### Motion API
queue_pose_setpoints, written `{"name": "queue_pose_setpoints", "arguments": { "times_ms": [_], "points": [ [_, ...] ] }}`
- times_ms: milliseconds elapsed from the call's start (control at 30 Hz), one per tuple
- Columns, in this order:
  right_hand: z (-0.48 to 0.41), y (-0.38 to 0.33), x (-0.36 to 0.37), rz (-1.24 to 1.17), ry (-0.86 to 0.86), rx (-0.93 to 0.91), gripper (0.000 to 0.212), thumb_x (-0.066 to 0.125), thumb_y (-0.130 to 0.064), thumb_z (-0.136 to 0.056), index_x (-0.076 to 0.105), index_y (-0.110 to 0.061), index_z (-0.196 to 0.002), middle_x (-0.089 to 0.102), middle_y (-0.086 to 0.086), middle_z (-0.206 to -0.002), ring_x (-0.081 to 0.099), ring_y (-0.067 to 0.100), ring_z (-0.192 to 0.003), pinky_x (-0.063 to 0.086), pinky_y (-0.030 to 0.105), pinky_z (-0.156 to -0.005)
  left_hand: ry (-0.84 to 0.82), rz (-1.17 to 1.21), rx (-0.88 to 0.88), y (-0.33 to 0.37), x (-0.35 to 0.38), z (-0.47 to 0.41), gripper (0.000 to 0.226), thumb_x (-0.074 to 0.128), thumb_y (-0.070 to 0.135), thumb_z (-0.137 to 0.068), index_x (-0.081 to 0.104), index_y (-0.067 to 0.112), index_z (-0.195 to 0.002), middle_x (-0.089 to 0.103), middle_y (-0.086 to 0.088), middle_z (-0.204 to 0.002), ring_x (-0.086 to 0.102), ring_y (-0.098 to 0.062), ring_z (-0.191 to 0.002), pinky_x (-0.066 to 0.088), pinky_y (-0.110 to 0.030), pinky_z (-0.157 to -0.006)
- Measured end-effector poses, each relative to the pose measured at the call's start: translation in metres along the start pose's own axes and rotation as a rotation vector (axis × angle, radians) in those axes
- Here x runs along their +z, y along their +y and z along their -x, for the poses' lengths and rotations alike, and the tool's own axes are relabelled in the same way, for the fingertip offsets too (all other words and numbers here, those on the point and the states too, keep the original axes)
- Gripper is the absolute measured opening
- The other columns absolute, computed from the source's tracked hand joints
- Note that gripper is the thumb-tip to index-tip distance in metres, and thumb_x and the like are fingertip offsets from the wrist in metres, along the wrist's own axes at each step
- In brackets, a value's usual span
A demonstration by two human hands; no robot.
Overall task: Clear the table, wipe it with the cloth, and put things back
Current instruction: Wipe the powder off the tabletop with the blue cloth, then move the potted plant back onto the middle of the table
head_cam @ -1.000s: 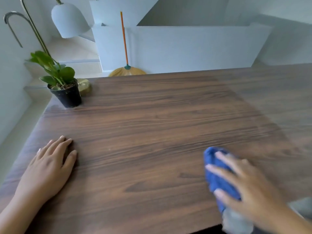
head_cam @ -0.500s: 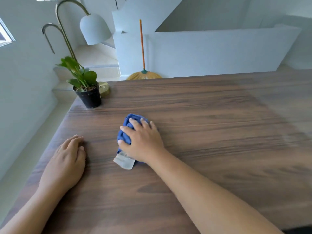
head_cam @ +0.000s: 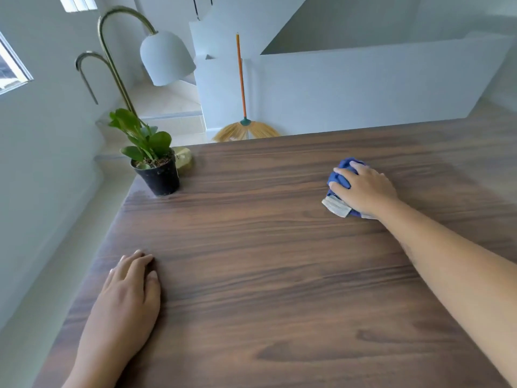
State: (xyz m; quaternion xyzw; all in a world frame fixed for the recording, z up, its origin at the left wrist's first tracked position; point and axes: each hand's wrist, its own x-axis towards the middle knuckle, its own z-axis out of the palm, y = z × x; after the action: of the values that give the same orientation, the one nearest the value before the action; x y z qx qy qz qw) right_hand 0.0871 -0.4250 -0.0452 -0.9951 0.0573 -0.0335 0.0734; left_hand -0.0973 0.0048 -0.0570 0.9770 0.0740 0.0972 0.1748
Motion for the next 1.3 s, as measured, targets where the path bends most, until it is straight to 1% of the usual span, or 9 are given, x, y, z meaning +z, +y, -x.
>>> {"name": "queue_pose_setpoints", "arguments": {
  "times_ms": [133, 300, 533, 600, 700, 867, 1067, 1200, 1300],
  "points": [
    [-0.035, -0.100, 0.016, -0.029, -0.029, -0.058, 0.056, 0.026, -0.059, -0.090, 0.038, -0.039, -0.141, 0.030, 0.002, -0.153, 0.026, 0.033, -0.139, 0.016, 0.055, -0.112, 0.017, 0.012, 0.001, 0.001, 0.001, 0.000, 0.035, 0.049, 0.018, -0.094, 0.055, 0.010, -0.127, 0.047, -0.008, -0.143, 0.033, -0.026, -0.139, 0.027, -0.043, -0.113],
    [0.038, -0.213, 0.033, -0.050, -0.108, -0.504, 0.058, 0.028, -0.062, -0.089, 0.036, -0.041, -0.142, 0.021, -0.001, -0.158, 0.017, 0.031, -0.143, 0.010, 0.054, -0.114, 0.040, 0.019, -0.008, 0.004, -0.003, 0.004, 0.034, 0.046, 0.016, -0.095, 0.056, 0.013, -0.127, 0.048, -0.004, -0.143, 0.033, -0.023, -0.139, 0.028, -0.040, -0.113],
    [0.173, -0.159, 0.020, -0.150, -0.114, -0.903, 0.057, 0.041, -0.067, -0.082, 0.041, -0.049, -0.136, 0.028, -0.007, -0.156, 0.024, 0.022, -0.144, 0.014, 0.049, -0.117, 0.050, 0.069, -0.011, 0.001, -0.004, 0.003, 0.034, 0.045, 0.016, -0.095, 0.056, 0.016, -0.127, 0.047, 0.001, -0.144, 0.031, -0.016, -0.140, 0.028, -0.036, -0.112],
    [0.172, -0.117, 0.016, -0.113, -0.066, -0.881, 0.057, 0.042, -0.071, -0.079, 0.044, -0.051, -0.133, 0.035, -0.008, -0.153, 0.034, 0.020, -0.140, 0.023, 0.049, -0.113, 0.053, 0.071, -0.012, 0.001, -0.003, 0.003, 0.034, 0.045, 0.018, -0.095, 0.055, 0.017, -0.128, 0.046, 0.002, -0.144, 0.031, -0.016, -0.140, 0.027, -0.035, -0.113],
    [0.123, -0.083, 0.009, -0.040, -0.059, -0.574, 0.062, 0.031, -0.074, -0.081, 0.038, -0.050, -0.137, 0.030, -0.003, -0.155, 0.033, 0.023, -0.140, 0.026, 0.051, -0.110, 0.057, 0.050, 0.026, 0.001, 0.000, 0.002, 0.034, 0.046, 0.019, -0.095, 0.055, 0.016, -0.128, 0.046, 0.001, -0.144, 0.030, -0.017, -0.141, 0.024, -0.035, -0.115],
    [0.021, -0.134, 0.020, 0.008, -0.050, -0.233, 0.063, 0.025, -0.071, -0.085, 0.032, -0.045, -0.142, 0.019, -0.001, -0.159, 0.018, 0.028, -0.144, 0.019, 0.053, -0.113, 0.065, 0.063, 0.041, 0.003, 0.002, 0.001, 0.034, 0.045, 0.020, -0.096, 0.053, 0.016, -0.129, 0.045, 0.002, -0.144, 0.027, -0.017, -0.142, 0.020, -0.033, -0.116],
    [0.076, -0.232, 0.027, -0.053, -0.114, -0.450, 0.066, 0.026, -0.068, -0.087, 0.026, -0.039, -0.146, 0.010, 0.002, -0.161, 0.011, 0.032, -0.145, 0.011, 0.055, -0.114, 0.104, 0.146, 0.036, 0.007, -0.004, 0.004, 0.028, 0.047, 0.020, -0.095, 0.055, 0.019, -0.122, 0.054, 0.006, -0.129, 0.040, -0.017, -0.133, 0.029, -0.034, -0.112],
    [0.160, -0.250, 0.023, -0.121, -0.223, -0.673, 0.071, 0.011, -0.071, -0.088, 0.007, -0.038, -0.151, -0.001, 0.006, -0.162, 0.002, 0.029, -0.148, 0.004, 0.048, -0.118, 0.092, 0.299, 0.156, 0.017, -0.023, 0.011, 0.043, 0.041, 0.033, -0.091, 0.049, 0.023, -0.132, 0.045, 0.020, -0.131, 0.035, 0.007, -0.126, 0.031, -0.025, -0.108],
    [0.159, -0.228, 0.006, -0.519, -0.443, -0.650, 0.060, 0.027, -0.055, -0.098, 0.009, -0.037, -0.152, 0.009, -0.003, -0.161, 0.005, 0.016, -0.148, 0.009, 0.036, -0.118, -0.017, 0.274, 0.293, 0.017, -0.029, 0.010, 0.054, 0.042, 0.048, -0.089, 0.043, 0.028, -0.140, 0.038, 0.019, -0.145, 0.025, 0.003, -0.136, 0.027, -0.027, -0.112]
  ]
}}
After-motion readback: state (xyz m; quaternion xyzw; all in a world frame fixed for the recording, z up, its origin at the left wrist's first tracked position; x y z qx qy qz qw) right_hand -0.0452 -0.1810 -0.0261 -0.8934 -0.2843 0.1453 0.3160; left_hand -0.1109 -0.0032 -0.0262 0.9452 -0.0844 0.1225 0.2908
